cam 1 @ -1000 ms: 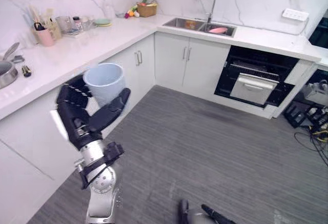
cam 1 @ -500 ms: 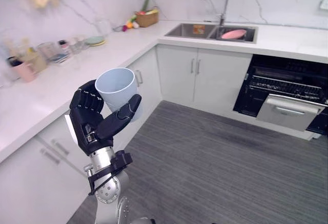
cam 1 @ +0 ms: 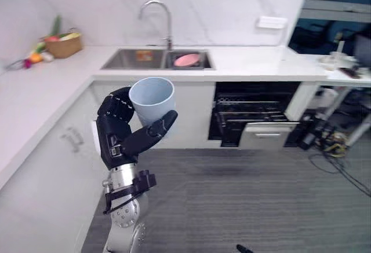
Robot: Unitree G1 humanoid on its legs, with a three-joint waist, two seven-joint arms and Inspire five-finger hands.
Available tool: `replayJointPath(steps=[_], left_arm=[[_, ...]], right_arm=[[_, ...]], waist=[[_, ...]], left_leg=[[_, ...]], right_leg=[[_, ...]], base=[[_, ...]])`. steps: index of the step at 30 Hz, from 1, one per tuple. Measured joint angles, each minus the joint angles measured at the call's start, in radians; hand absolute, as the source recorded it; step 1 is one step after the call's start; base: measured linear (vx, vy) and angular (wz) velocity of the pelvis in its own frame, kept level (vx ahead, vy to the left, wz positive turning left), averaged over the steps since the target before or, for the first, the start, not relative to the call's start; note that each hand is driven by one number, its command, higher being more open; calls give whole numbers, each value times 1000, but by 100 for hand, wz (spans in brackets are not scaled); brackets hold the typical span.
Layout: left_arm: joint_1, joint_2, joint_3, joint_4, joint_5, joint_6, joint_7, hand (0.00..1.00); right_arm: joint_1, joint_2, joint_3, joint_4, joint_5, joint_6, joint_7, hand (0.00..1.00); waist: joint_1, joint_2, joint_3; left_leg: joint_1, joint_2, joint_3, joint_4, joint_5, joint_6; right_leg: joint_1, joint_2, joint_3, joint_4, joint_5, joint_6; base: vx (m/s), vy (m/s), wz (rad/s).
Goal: Walk over to the sink, pick up the cup, carry it to the dishwasher, place the cup inside the dishwasher, then close the dishwasher door
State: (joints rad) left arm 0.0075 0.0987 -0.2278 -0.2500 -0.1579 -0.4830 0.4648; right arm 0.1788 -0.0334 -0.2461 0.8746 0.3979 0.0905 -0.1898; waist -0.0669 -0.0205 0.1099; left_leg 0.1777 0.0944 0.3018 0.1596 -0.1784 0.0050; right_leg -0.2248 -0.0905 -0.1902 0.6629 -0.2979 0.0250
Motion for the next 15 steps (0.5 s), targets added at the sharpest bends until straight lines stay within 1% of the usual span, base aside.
replayJointPath(steps=[1, 2, 3, 4, 5, 6, 7, 8, 9, 10, 11, 12, 13, 14, 15], left_arm=[[-15, -3, 0, 18, 0, 1, 5, 0], [-24, -4, 6, 34, -3, 9, 8, 0], [-25, -4, 6, 38, -9, 13, 7, 0], [-24, -4, 5, 34, -7, 13, 4, 0], [-21, -4, 6, 38, -5, 8, 2, 0], [-1, -42, 9, 45, -3, 15, 1, 0], [-2, -55, -2, 46, 2, 17, -7, 0], [-4, -62, -5, 46, 5, 17, -8, 0], [-5, -66, -10, 46, 14, 17, -8, 0], [1, -68, -14, 46, 33, 17, -5, 0], [9, -77, -14, 45, 41, 18, -4, 0], [11, -92, -17, 29, 42, 21, -4, 0], [27, -100, -18, 1, 43, 15, 0, 0], [71, -123, -17, -25, 42, 11, 13, 0], [88, -126, -17, -34, 43, 9, 14, 0]], right_arm=[[0, 1, 0, -2, 0, -8, -6, 100], [4, 5, 2, -8, 0, -18, -16, 100], [26, 6, 18, -38, -1, -27, -31, 100], [58, 10, 39, -68, -10, -35, -42, 100], [72, 12, 45, -74, -14, -38, -44, 100], [68, -18, 40, -85, -24, -37, -41, 100], [67, -25, 55, -111, -43, -38, -51, 100], [66, -23, 57, -123, -46, -38, -54, 100], [65, -13, 57, -148, -43, -39, -54, 100], [69, 3, 55, -183, -42, -40, -53, 100], [74, 8, 53, -206, -43, -40, -54, 100], [94, 14, 55, -246, -46, -43, -56, 100], [126, 20, 64, -290, -49, -45, -52, 100], [142, 11, 75, -314, -47, -48, -49, 100], [145, 5, 79, -323, -52, -50, -51, 100]], waist=[[-6, 3, 2], [-11, 6, 4], [-11, 9, 7], [-7, -16, 1], [-5, -11, 4], [-8, 34, 8], [-4, 54, 7], [-5, 55, 8], [-6, 50, 11], [-1, 42, 26], [13, 72, 33], [22, 74, 39], [30, 52, 35], [34, 98, 32], [33, 115, 22]], left_leg=[[16, 10, 4, -4, 0, -1], [47, 22, 14, -7, -3, -4], [93, 37, 28, -2, -26, -41], [143, 33, 56, 15, -76, -95], [168, 43, 65, 27, -105, -118], [185, 95, 86, 44, -134, -136], [182, 113, 109, 65, -135, -126], [182, 119, 121, 73, -134, -124], [183, 130, 129, 98, -131, -122], [158, 173, 138, 235, -116, -94], [102, 241, 125, 382, -95, -54], [21, 288, 89, 585, -53, 9], [-51, 315, 48, 769, 39, 45], [-142, 358, -51, 920, 116, 13], [-187, 361, -70, 960, 112, 6]], right_leg=[[-3, 8, -13, -76, 14, -2], [-3, 10, -31, -182, 62, -4], [7, 7, -48, -308, 158, -8], [27, -15, -77, -398, 352, -46], [34, -16, -92, -383, 389, -103], [39, 32, -99, -348, 357, -99], [25, 52, -92, -331, 318, -102], [14, 57, -93, -309, 293, -104], [1, 62, -99, -274, 254, -105], [25, 76, -112, -268, 220, -92], [53, 74, -139, -242, 176, -99], [51, 51, -147, -103, 101, -95], [80, 29, -144, -76, 25, -101], [111, 74, -144, -85, -1, -106], [124, 88, -143, -105, -1, -107]], base=[[299, -79, -22], [310, -109, -32], [412, -144, -46], [415, -149, -44], [397, -148, -47], [387, -192, -45], [349, -199, -41], [244, -177, -26], [141, -217, -28], [151, -211, -41], [228, -172, -42], [318, -72, -32], [288, -63, -28], [210, -76, -28], [255, -40, -27]])
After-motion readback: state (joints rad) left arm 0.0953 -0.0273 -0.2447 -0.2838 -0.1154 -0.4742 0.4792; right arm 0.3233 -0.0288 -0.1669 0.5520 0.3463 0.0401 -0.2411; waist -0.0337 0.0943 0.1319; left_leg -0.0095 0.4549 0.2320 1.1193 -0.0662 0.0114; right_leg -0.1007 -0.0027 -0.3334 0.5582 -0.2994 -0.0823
